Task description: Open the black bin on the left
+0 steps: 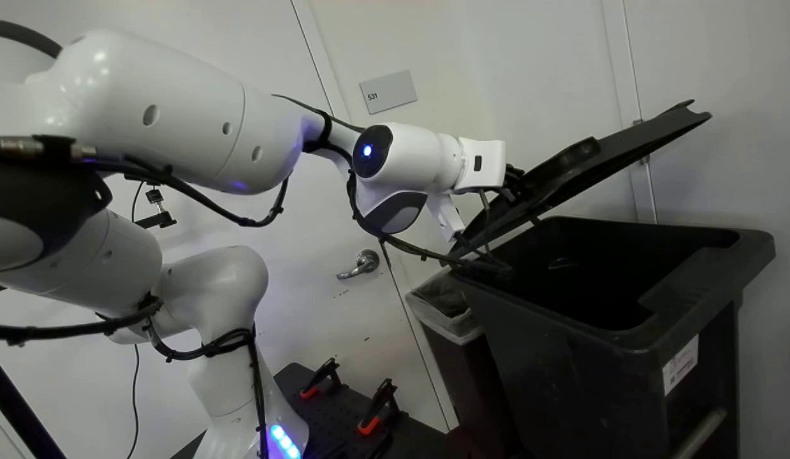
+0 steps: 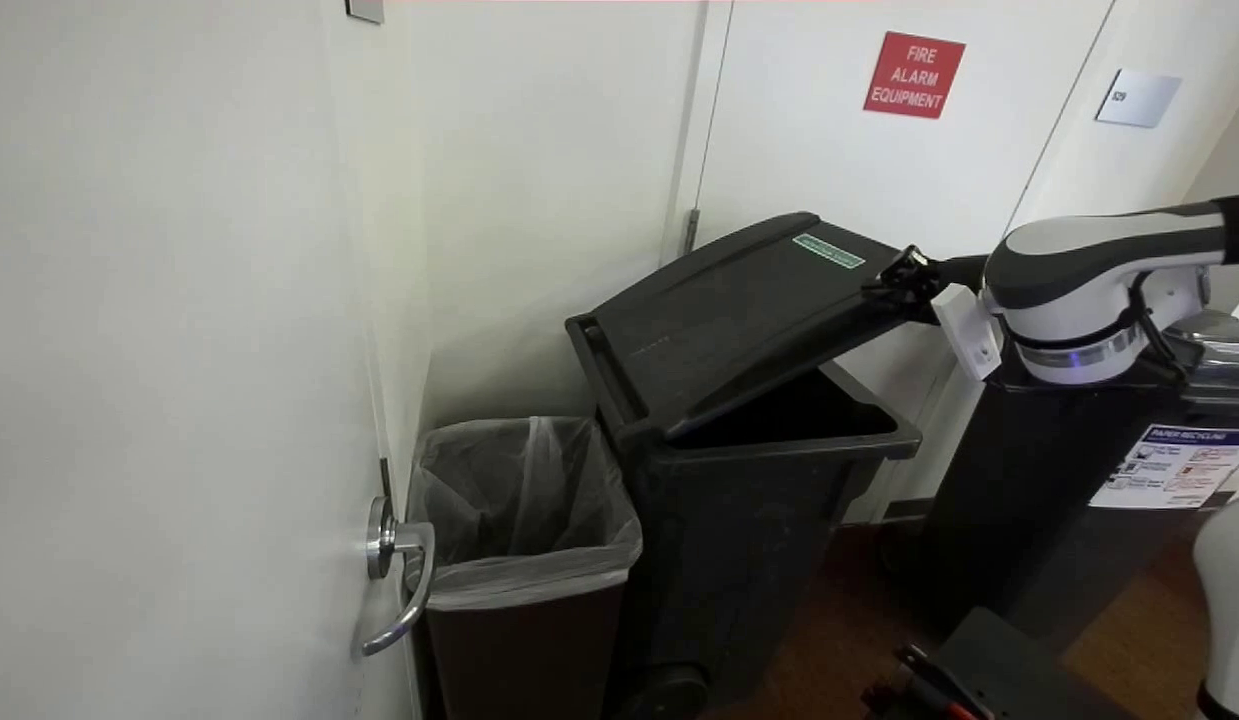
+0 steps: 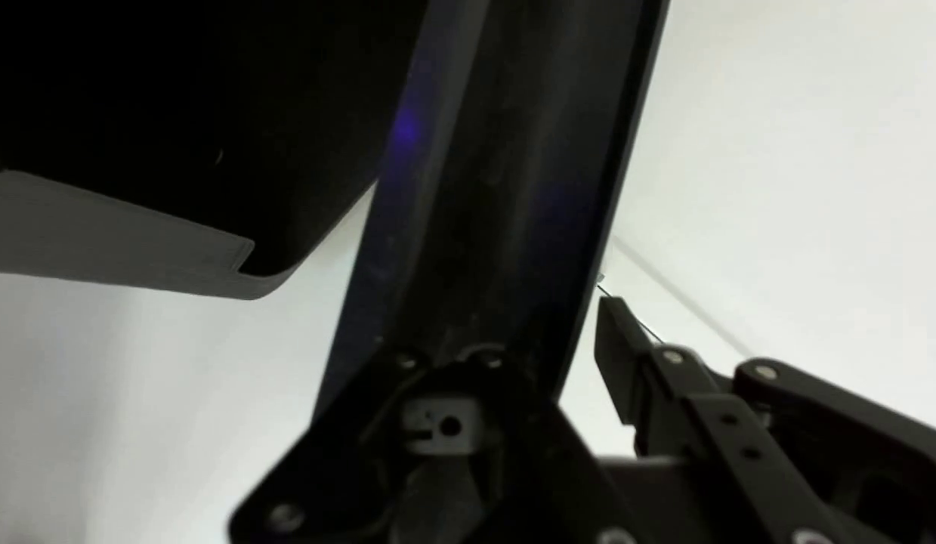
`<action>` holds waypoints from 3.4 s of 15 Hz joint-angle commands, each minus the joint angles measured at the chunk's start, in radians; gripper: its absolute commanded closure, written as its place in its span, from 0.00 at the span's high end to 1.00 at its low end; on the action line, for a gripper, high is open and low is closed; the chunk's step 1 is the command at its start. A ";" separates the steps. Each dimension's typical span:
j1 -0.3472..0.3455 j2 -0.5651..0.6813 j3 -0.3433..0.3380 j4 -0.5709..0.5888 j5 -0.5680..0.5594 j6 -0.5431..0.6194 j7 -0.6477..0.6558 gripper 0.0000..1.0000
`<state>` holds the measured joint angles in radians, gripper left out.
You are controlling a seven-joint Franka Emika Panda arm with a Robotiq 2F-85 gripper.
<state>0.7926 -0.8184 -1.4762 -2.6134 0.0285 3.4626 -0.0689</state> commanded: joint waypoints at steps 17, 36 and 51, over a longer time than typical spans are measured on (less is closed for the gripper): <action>-0.040 0.482 0.445 0.135 0.112 0.002 0.181 0.06; -0.333 0.572 0.738 0.184 0.168 0.004 0.139 0.06; -0.826 0.753 1.302 0.311 0.335 -0.008 -0.148 0.06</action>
<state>0.0744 -0.1692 -0.3026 -2.4084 0.2781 3.4518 -0.0898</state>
